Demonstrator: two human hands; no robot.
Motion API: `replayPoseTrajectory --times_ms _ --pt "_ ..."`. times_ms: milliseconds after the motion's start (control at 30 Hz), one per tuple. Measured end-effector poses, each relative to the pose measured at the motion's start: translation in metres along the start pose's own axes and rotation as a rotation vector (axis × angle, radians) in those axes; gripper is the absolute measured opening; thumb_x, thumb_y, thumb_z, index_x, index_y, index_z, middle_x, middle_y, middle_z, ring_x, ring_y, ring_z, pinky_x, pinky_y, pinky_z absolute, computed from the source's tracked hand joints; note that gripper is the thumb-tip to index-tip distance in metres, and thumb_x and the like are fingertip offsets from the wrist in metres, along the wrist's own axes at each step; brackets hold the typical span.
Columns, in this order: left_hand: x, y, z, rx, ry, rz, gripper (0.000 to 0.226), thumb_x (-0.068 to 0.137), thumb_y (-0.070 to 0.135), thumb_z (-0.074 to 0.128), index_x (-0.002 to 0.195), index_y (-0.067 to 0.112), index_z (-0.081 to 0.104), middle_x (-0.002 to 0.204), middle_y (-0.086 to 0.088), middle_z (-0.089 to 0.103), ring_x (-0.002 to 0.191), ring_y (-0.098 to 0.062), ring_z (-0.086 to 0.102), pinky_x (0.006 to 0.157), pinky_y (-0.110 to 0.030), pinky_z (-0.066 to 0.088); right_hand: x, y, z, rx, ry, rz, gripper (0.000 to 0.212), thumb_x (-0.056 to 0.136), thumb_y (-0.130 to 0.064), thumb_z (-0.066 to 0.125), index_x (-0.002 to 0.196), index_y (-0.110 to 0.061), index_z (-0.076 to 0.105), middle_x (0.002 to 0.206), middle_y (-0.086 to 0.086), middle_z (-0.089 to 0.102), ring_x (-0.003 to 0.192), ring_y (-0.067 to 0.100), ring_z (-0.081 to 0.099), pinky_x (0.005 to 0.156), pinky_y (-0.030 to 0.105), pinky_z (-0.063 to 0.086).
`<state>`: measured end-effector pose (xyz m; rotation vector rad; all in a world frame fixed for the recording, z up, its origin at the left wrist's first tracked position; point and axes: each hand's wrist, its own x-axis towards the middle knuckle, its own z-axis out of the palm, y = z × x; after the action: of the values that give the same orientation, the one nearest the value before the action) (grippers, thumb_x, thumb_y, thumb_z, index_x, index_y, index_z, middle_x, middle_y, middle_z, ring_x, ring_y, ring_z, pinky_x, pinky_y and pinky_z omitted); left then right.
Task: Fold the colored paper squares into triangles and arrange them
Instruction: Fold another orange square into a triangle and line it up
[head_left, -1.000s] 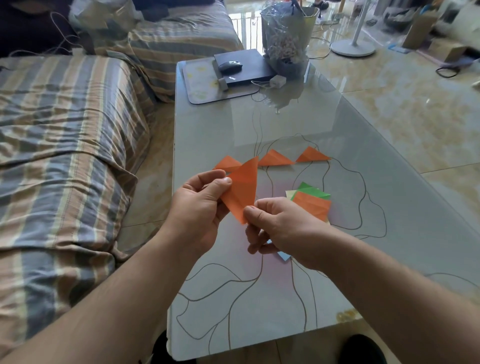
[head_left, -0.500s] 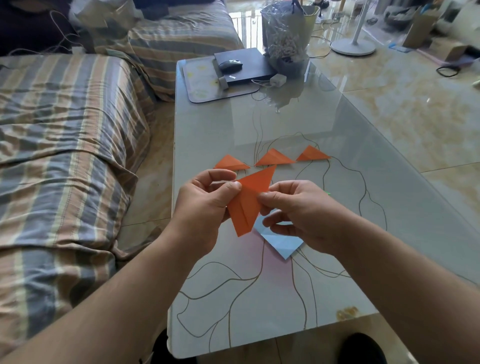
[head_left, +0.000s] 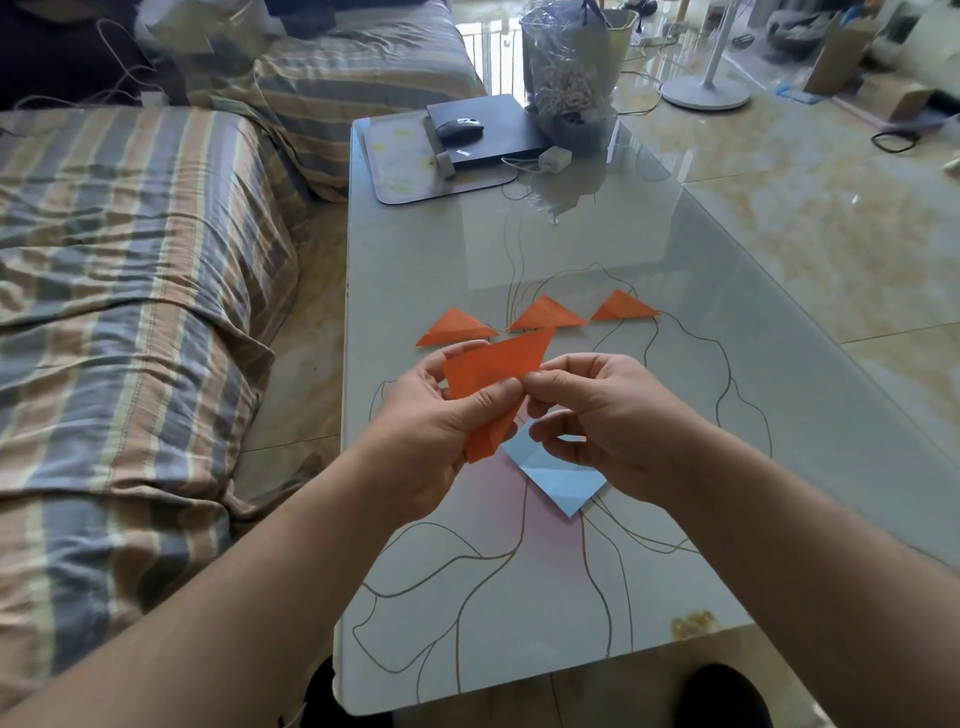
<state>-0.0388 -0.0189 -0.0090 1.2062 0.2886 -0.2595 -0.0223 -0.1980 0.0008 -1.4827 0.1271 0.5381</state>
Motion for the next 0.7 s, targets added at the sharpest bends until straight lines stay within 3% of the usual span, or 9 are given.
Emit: replayPoseTrajectory --times_ms 200,700 --pt "-0.0022 -0.0015 0.0013 0.073 0.000 -0.007 0.069 0.065 0.021 0.085 0.130 0.020 0.060 0.117 -0.013 0.073 0.094 -0.030 0.078 0.077 -0.034 0.062 0.0010 -0.0002 0.0017 0.009 0.047 -0.045 0.008 0.096 -0.013 0.070 0.087 -0.014 0.070 0.080 0.006 0.070 0.069 0.021 0.068 0.068 0.033 0.053" --pt "-0.0024 -0.0023 -0.0009 0.176 0.028 0.017 0.066 0.059 0.024 0.089 0.119 0.015 0.064 0.110 -0.015 0.075 0.087 -0.029 0.078 0.087 -0.046 0.063 0.0051 -0.0012 -0.0028 0.039 0.107 -0.105 0.012 0.094 -0.017 0.074 0.084 -0.017 0.066 0.077 0.004 0.071 0.065 0.019 0.066 0.068 0.034 0.050"
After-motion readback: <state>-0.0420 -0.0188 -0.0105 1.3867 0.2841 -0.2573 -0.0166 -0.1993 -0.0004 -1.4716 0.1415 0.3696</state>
